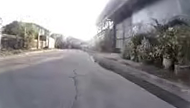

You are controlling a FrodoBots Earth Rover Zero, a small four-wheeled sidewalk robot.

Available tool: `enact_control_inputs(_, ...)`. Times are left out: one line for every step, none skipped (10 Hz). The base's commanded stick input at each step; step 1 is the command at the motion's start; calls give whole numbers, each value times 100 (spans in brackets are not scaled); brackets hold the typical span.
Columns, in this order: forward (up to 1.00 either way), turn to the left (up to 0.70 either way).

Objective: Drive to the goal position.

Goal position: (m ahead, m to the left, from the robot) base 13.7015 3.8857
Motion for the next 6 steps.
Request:
enact_control_inputs(98, 0)
enact_control_inputs(98, 0)
enact_control_inputs(98, 0)
enact_control_inputs(98, 0)
enact_control_inputs(98, 0)
enact_control_inputs(98, 0)
